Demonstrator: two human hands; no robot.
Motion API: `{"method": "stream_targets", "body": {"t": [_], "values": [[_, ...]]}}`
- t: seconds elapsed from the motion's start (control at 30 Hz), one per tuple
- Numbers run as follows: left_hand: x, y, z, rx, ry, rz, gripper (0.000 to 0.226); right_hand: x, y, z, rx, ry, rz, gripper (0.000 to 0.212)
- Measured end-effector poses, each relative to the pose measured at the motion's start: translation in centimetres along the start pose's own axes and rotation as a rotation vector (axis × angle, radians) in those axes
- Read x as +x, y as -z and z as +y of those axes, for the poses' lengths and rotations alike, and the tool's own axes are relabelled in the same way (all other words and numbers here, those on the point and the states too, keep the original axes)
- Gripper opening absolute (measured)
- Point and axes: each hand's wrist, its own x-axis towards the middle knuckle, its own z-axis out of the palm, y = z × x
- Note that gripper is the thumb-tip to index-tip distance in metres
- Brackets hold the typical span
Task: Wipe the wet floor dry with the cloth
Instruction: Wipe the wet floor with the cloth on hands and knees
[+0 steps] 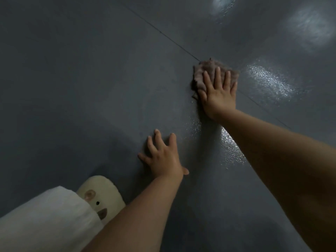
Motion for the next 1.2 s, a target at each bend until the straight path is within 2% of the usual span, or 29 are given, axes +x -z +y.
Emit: {"method": "stream_targets", "body": {"t": [0.2, 0.4, 0.57, 0.67, 0.77, 0.83, 0.9, 1.0, 1.1, 1.2], "values": [[0.2, 0.0, 0.0, -0.003, -0.019, -0.034, 0.108, 5.4, 1.9, -0.8, 0.01, -0.011, 0.003, 0.058], [0.4, -0.1, 0.1, -0.017, -0.033, -0.043, 0.104, 7.2, 2.1, -4.0, 0.012, -0.004, -0.013, 0.057], [0.4, 0.0, 0.1, -0.006, -0.028, -0.036, 0.105, 4.4, 0.6, -9.5, -0.099, 0.302, -0.039, 0.057], [0.3, -0.1, 0.0, 0.012, -0.042, -0.042, 0.107, 0.9, -0.9, -12.3, -0.173, 0.579, -0.062, 0.056], [0.1, -0.1, -0.2, 0.028, -0.057, -0.041, 0.109, -0.9, -1.5, -12.6, -0.323, 0.853, -0.092, 0.055], [0.2, -0.1, -0.2, 0.014, -0.066, -0.045, 0.108, -0.3, -1.0, -11.4, -0.375, 0.901, -0.095, 0.056], [0.2, 0.0, -0.2, -0.009, -0.06, -0.054, 0.107, 0.8, -0.5, -9.5, -0.355, 0.848, -0.078, 0.057], [0.3, 0.0, -0.2, -0.021, -0.059, -0.053, 0.106, 2.3, 0.4, -5.4, -0.239, 0.589, -0.044, 0.067], [0.4, -0.1, -0.2, -0.012, -0.061, -0.07, 0.108, 2.6, 0.8, -1.3, -0.137, 0.305, -0.01, 0.06], [0.5, -0.1, -0.1, -0.01, -0.061, -0.062, 0.108, 1.6, 0.3, -1.9, -0.051, 0.126, 0.007, 0.057]]}}
